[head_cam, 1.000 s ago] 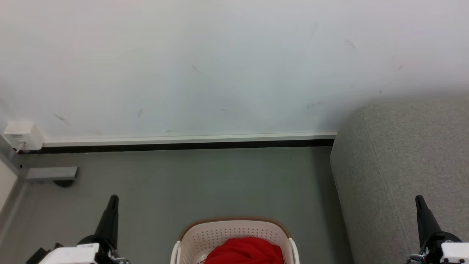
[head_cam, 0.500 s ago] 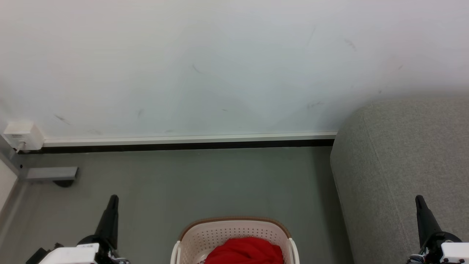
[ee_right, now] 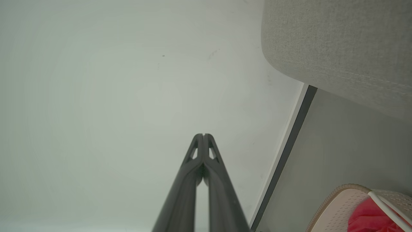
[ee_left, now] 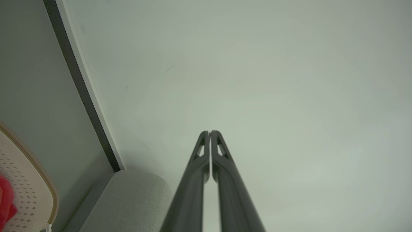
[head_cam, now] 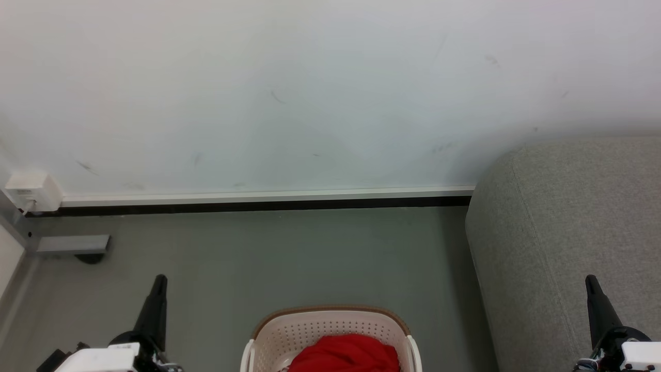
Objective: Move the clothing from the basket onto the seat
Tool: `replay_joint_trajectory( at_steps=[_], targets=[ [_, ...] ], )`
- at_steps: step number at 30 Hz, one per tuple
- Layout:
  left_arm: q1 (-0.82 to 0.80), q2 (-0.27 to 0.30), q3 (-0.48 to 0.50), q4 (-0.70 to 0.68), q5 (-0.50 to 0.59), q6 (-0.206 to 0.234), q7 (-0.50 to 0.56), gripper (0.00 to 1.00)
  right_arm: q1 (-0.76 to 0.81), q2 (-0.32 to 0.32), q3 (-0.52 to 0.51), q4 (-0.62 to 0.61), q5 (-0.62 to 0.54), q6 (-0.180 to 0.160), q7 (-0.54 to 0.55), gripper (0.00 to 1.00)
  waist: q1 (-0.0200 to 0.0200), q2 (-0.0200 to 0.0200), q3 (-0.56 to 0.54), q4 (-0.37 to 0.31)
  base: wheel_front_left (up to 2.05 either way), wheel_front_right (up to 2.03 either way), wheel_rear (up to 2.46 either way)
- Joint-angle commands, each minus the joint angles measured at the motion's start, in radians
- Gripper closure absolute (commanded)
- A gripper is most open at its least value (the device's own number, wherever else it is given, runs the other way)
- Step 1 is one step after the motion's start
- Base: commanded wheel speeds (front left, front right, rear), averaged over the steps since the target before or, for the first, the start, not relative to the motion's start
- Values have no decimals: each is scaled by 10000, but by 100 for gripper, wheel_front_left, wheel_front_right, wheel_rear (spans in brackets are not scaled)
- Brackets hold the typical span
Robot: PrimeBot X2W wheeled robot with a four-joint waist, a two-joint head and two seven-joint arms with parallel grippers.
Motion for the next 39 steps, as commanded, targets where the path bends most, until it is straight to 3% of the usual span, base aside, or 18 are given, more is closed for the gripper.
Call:
replay_joint_trajectory(
  at_steps=[1,39],
  targets=[
    [-72,25,13,-34,-147,-48,37,100,-144,-75,-36,-56,20,-23,21,100,0,0,0,0,0,0,0],
    [-73,25,12,-34,-147,-48,37,100,-145,-73,-36,-57,20,-23,21,100,0,0,0,0,0,0,0]
  ],
)
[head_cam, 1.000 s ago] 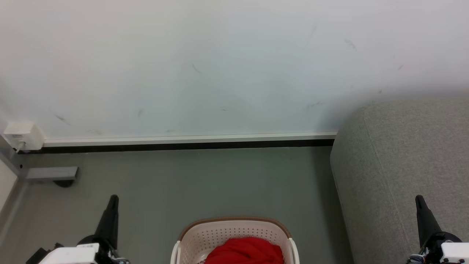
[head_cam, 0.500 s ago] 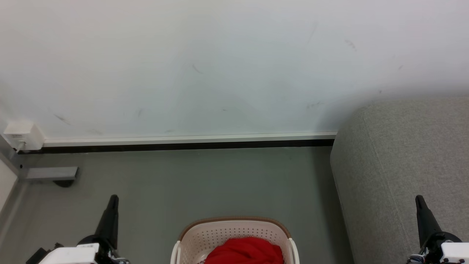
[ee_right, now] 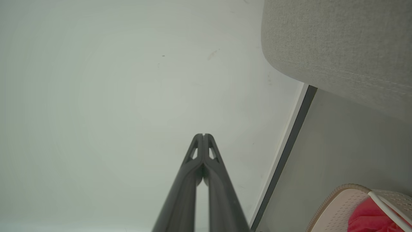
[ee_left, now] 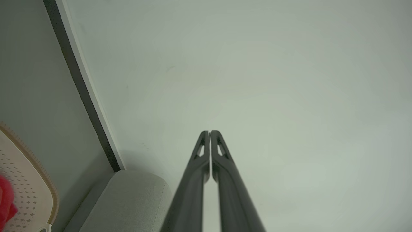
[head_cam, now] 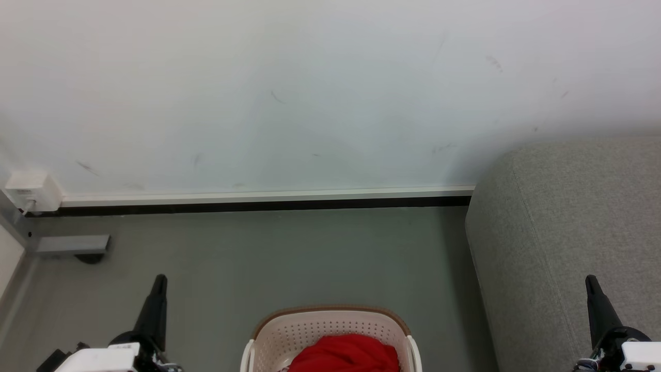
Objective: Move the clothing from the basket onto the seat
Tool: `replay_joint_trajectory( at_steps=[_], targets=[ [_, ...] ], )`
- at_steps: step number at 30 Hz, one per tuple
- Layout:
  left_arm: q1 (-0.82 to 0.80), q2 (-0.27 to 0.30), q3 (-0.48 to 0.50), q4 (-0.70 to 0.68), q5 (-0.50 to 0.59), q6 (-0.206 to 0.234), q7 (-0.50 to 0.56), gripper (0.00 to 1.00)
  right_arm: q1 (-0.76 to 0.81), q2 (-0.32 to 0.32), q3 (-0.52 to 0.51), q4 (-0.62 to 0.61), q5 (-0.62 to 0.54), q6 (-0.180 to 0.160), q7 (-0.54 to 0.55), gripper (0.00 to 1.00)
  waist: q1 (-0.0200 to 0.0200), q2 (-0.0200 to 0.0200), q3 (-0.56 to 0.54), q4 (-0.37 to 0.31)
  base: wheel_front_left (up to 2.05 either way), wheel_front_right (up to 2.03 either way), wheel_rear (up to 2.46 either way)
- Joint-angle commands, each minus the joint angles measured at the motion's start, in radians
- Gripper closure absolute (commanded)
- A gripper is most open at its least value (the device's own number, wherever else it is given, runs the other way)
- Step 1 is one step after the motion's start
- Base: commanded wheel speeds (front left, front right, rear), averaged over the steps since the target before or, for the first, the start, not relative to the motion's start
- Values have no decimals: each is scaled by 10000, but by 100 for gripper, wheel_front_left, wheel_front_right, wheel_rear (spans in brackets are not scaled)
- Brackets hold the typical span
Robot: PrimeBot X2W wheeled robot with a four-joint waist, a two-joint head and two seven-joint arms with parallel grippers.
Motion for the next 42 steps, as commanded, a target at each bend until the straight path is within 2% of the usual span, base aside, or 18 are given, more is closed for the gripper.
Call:
replay_joint_trajectory(
  at_steps=[1,13,14,25,37,42],
  targets=[
    [-73,25,12,-34,-147,-49,37,100,-145,-71,-36,-57,20,-23,21,100,0,-1,0,0,0,0,0],
    [-73,25,12,-34,-147,-49,37,100,-145,-72,-36,-57,20,-23,21,100,0,-1,0,0,0,0,0],
    [0,0,0,2,0,0,0,0,0,0,0,0,0,0,0,0,0,-1,0,0,0,0,0],
    [4,-12,-504,185,129,2,-504,0,156,23,334,69,-528,-2,-507,0,0,-1,7,20,0,0,0],
    [-88,-4,-834,356,903,11,-1048,0,248,5,460,-177,-2433,-4,-1049,0,0,-1,13,47,0,0,0],
    [-136,0,-896,317,1752,265,-1250,0,304,-1,557,-356,-3325,-4,-1256,0,0,-1,16,57,0,0,0]
  ],
)
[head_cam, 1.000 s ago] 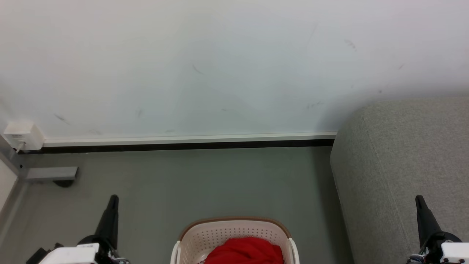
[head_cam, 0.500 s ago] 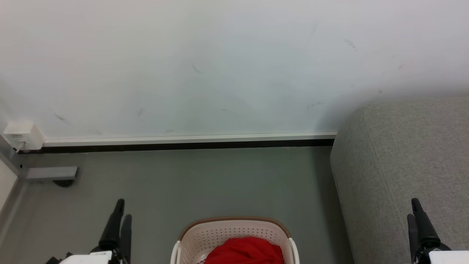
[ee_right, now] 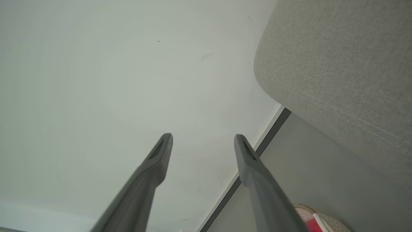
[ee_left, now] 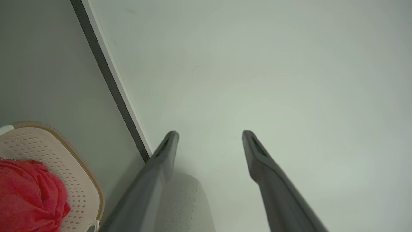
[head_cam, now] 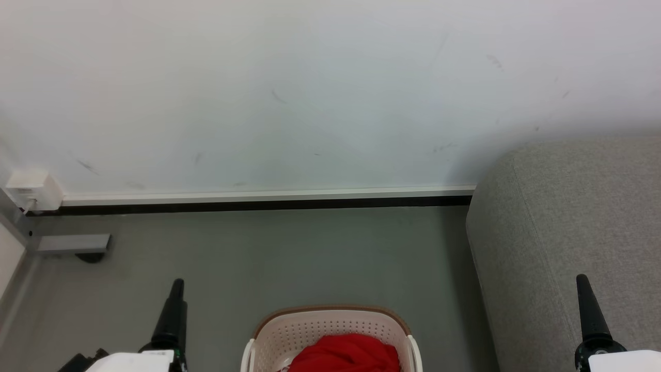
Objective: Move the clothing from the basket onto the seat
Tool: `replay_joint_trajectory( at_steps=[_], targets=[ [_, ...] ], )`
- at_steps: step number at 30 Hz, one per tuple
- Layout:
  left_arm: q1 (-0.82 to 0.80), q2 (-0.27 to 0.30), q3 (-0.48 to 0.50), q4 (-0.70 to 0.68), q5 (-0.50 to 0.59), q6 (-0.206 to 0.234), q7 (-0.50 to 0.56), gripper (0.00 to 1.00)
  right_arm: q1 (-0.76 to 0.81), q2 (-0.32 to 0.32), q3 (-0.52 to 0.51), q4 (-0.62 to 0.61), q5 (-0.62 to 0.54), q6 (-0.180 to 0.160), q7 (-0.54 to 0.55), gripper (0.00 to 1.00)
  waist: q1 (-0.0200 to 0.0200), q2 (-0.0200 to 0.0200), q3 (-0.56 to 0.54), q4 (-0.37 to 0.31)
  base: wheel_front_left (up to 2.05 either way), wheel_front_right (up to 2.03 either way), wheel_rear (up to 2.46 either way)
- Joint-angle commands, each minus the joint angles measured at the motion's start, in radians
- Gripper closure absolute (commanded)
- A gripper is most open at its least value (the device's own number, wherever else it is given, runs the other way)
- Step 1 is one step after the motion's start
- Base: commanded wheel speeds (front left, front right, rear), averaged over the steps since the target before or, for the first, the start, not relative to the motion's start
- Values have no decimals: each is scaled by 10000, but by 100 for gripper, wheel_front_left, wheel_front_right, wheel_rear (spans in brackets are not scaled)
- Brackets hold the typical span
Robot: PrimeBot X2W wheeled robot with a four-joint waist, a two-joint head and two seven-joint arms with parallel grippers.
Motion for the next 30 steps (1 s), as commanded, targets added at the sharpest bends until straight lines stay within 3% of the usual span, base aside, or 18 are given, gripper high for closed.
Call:
replay_joint_trajectory(
  at_steps=[1,16,30],
  targets=[
    [-257,54,-59,-189,558,137,-130,0,-59,-112,55,-269,-521,-5,-135,0,0,0,4,6,0,0,0],
    [-249,63,-688,-437,2840,913,-651,0,54,-131,311,-677,-3230,-7,-655,0,0,0,10,36,0,0,0],
    [-284,71,-1046,-392,6339,1429,-1109,0,22,-147,426,-810,-6335,-9,-1096,0,0,0,3,134,0,0,0]
  ],
)
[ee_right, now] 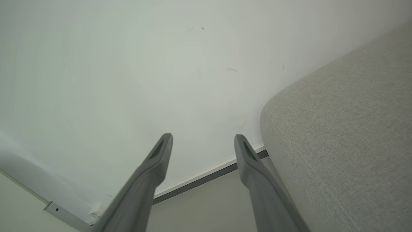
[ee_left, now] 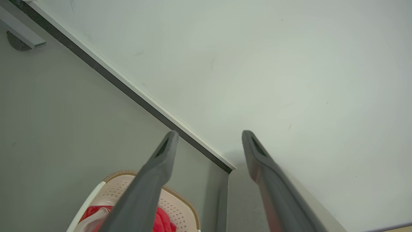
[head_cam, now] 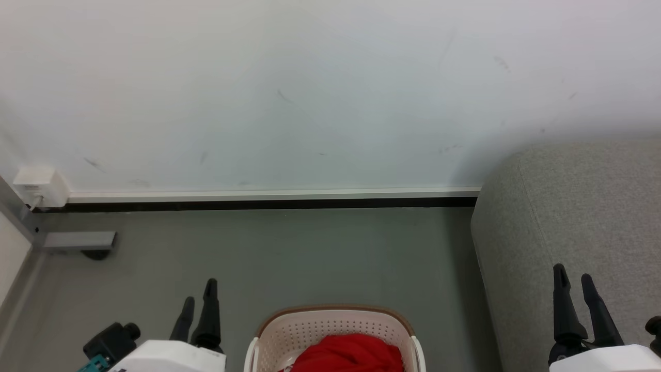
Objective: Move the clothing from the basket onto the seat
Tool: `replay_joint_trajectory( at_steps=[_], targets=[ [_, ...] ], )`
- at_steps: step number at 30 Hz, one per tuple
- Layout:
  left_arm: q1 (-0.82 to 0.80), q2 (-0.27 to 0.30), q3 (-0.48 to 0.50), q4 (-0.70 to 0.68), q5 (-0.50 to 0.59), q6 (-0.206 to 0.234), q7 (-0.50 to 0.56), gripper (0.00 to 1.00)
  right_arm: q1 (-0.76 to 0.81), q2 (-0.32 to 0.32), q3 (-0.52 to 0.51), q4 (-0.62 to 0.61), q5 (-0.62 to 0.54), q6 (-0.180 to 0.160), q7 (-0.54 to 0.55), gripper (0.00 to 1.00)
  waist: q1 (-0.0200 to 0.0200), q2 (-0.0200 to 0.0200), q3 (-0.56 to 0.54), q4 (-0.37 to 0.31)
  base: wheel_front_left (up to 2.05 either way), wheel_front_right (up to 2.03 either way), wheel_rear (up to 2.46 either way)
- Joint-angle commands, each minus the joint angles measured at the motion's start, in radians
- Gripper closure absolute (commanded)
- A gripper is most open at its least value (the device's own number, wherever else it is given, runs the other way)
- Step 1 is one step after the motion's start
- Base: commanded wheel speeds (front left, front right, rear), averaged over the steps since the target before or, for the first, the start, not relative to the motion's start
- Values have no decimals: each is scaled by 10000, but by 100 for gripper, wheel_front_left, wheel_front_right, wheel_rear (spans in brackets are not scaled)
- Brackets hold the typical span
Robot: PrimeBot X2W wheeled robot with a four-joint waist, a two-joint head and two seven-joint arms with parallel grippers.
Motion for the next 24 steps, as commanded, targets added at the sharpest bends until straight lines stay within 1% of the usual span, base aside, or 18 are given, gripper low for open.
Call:
replay_joint_trajectory(
  at_steps=[1,9,16,24],
  targets=[
    [-204,64,-17,-60,546,61,-161,0,-74,-129,26,-114,-492,-9,-102,0,0,0,-5,13,0,0,0],
    [-131,74,154,-112,2201,263,-370,0,23,-189,133,48,-1960,-11,-335,0,0,0,-14,66,0,0,0],
    [-69,288,188,86,3542,418,-561,0,55,-190,173,342,-2926,-12,-517,0,0,0,-22,36,0,0,0],
    [44,525,186,153,4601,485,-771,0,102,-218,191,712,-3860,-13,-716,0,0,0,-36,-1,0,0,0]
  ],
)
